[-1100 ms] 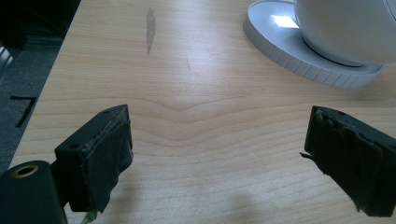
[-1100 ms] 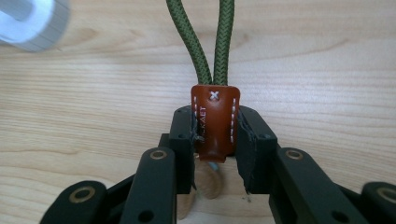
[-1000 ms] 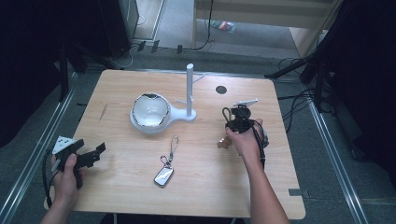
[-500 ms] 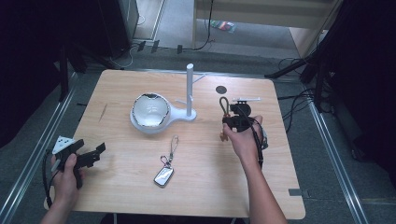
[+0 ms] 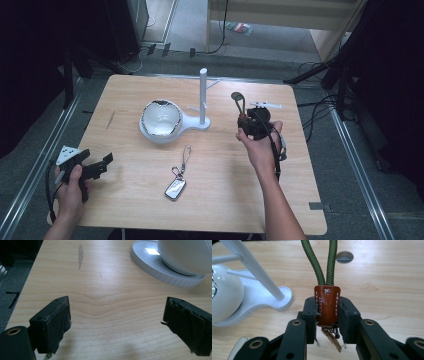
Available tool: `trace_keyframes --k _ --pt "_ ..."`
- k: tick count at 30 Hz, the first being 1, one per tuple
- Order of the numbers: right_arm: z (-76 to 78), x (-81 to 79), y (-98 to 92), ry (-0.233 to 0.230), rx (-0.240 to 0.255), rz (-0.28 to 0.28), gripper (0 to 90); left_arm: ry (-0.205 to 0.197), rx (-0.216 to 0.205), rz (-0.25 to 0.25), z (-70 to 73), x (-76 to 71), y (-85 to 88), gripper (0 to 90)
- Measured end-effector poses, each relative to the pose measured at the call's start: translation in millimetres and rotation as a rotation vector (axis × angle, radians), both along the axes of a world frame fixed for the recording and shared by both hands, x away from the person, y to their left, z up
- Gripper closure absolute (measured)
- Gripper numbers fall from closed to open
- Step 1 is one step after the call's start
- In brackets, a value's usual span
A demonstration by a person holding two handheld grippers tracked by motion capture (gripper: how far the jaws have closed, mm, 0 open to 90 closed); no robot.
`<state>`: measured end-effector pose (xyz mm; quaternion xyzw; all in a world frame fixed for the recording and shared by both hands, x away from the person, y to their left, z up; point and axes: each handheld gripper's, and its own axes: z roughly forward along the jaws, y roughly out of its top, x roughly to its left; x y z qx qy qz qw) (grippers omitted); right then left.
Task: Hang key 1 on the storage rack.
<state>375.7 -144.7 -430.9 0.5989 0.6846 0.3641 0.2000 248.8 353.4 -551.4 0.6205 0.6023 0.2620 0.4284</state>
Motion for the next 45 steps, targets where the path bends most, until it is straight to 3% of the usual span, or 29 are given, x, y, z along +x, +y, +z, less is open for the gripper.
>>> trace_keyframes --k 3,5,15,20,34,45 --pt "2.9 -1.3 0.5 -0.031 0.012 0.004 70.8 0.000 0.000 -0.001 0.0 0.1 0.0 8.0" --pt "6.1 -2.8 1.7 -0.077 0.012 0.016 70.8 -0.001 -0.001 0.000 0.0 0.1 -0.1 8.0" --pt "13.6 -4.3 13.3 -0.150 0.011 0.028 70.6 -0.002 0.000 -0.002 0.0 -0.1 -0.1 8.0" --pt "13.6 -2.5 25.1 -0.205 -0.018 0.058 70.5 -0.003 -0.001 -0.002 -0.1 -0.1 0.1 8.0" --pt "21.0 2.8 40.8 -0.265 -0.003 0.084 70.4 -0.002 -0.002 -0.003 -0.1 0.0 0.2 8.0" --pt "21.2 8.5 49.0 -0.263 0.008 0.119 70.3 -0.003 -0.002 -0.003 -0.1 0.0 0.2 8.0"
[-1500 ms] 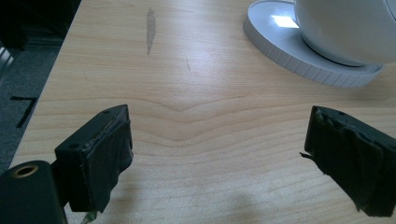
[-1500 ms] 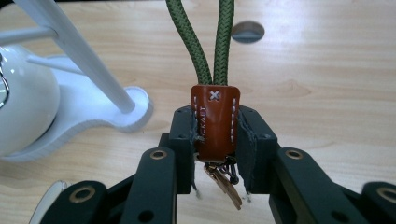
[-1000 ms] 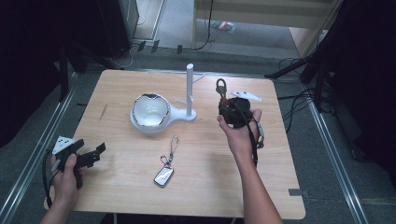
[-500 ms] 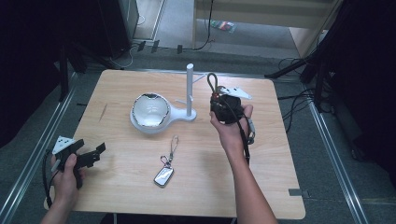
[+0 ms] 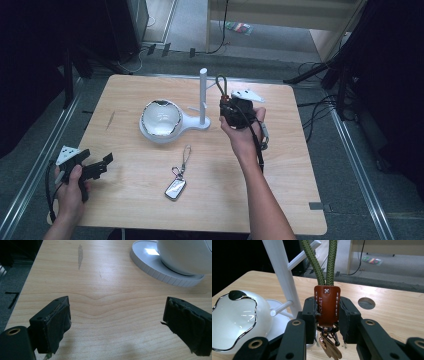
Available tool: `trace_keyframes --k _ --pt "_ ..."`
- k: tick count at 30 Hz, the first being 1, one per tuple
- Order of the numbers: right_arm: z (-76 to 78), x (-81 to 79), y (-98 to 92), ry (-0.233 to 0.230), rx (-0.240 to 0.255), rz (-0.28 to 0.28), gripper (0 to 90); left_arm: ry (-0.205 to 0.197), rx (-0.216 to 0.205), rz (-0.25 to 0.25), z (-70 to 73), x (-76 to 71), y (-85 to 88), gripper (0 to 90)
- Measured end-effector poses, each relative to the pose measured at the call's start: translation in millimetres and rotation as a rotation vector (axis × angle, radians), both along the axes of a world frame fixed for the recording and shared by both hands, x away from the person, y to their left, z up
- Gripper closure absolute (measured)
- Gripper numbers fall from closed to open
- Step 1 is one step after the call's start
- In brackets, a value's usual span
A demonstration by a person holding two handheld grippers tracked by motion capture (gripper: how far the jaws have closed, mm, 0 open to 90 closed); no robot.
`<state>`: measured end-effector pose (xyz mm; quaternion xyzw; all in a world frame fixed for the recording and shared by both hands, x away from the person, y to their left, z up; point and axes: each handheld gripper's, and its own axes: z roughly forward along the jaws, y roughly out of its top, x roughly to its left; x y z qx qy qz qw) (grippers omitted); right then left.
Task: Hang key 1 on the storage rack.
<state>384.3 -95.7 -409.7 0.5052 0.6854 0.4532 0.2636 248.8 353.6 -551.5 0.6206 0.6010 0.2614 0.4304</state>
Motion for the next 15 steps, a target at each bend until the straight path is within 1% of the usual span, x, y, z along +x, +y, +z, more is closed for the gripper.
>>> trace_keyframes --k 3,6,12,15 --pt "-0.8 2.5 1.3 0.006 -0.003 0.002 70.3 0.000 0.001 0.000 0.0 0.0 -0.1 8.0" --pt "-2.2 6.0 0.7 0.019 0.009 -0.001 70.2 0.000 -0.001 0.000 0.0 -0.1 0.1 8.0" --pt "-4.5 10.7 1.8 0.038 0.030 0.032 70.1 0.000 -0.002 -0.001 -0.1 0.1 0.2 8.0" --pt "-5.8 11.9 2.7 0.049 0.040 0.039 70.1 0.000 -0.003 -0.001 -0.1 0.1 0.3 8.0"
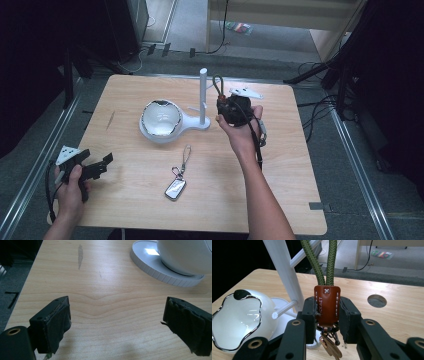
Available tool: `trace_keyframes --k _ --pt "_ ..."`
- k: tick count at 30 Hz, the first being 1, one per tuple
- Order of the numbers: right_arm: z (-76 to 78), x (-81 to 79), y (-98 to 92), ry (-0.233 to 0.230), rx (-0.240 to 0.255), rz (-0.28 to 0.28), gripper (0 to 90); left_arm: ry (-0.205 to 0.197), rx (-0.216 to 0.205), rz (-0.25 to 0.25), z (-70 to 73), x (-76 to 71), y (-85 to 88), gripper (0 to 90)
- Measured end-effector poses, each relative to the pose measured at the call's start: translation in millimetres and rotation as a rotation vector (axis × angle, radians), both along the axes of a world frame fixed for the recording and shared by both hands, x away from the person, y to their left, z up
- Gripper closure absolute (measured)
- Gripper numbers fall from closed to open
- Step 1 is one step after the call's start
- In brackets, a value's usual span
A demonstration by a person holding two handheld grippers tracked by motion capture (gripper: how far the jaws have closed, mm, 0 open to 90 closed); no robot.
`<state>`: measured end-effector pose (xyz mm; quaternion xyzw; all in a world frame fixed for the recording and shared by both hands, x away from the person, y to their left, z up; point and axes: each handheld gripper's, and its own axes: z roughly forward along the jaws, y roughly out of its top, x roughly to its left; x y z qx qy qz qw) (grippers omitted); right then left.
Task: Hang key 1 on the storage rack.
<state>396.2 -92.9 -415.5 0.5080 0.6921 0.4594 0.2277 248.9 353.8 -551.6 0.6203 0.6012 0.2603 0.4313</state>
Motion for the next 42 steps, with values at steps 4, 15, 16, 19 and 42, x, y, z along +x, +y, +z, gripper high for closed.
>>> trace_keyframes --k 4,15,16,19,42 --pt "-1.4 2.4 0.5 0.009 0.008 0.007 70.0 0.000 -0.001 -0.001 0.0 0.1 0.1 8.0" --pt "-3.3 6.8 -0.9 0.033 0.044 0.020 69.9 0.000 0.002 0.001 0.1 -0.1 -0.2 8.0" --pt "-2.1 7.1 -1.4 0.032 0.051 0.019 69.9 0.000 0.002 0.001 0.1 -0.1 -0.2 8.0" --pt "-0.6 8.1 -2.1 0.028 0.060 0.023 69.9 0.001 0.002 0.001 0.1 -0.1 -0.2 8.0" --pt "-7.2 11.0 7.4 0.112 0.011 0.094 68.9 -0.001 0.003 0.002 0.1 -0.2 -0.4 8.0"
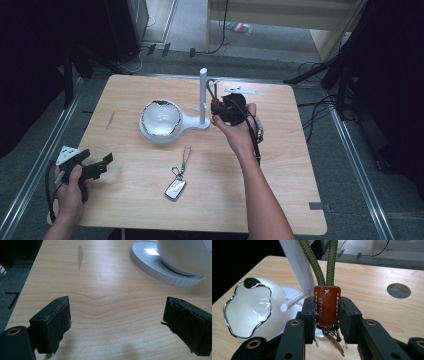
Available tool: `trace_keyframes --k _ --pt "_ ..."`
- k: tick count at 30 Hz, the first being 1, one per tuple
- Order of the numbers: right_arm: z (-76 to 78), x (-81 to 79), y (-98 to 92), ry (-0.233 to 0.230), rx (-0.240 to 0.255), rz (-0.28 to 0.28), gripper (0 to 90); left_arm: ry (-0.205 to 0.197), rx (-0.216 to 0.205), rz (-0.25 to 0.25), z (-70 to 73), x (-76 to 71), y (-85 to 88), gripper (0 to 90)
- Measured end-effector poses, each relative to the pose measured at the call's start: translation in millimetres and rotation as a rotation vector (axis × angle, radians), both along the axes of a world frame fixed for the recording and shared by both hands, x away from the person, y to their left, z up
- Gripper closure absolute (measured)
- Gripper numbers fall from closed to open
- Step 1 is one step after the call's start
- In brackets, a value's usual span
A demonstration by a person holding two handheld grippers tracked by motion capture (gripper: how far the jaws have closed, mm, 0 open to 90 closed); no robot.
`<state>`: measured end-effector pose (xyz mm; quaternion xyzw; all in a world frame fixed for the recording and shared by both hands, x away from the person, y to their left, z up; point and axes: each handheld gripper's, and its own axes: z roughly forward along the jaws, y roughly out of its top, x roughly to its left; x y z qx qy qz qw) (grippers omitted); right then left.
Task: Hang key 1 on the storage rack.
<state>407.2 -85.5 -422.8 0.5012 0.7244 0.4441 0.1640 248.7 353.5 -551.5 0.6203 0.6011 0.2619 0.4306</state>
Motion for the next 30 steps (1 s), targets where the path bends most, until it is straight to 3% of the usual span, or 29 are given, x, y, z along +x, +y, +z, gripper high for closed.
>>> trace_keyframes --k 15,21,30 --pt "-10.6 -0.4 7.1 0.011 -0.018 0.062 67.8 0.001 0.001 0.000 0.0 0.1 0.0 8.0" --pt "-12.5 -2.4 8.1 -0.031 -0.028 0.094 59.8 0.001 0.001 -0.001 0.0 0.1 0.1 8.0" --pt "-13.0 -11.4 1.6 -0.054 -0.076 0.050 54.3 0.002 0.003 0.000 0.0 0.2 -0.3 8.0"
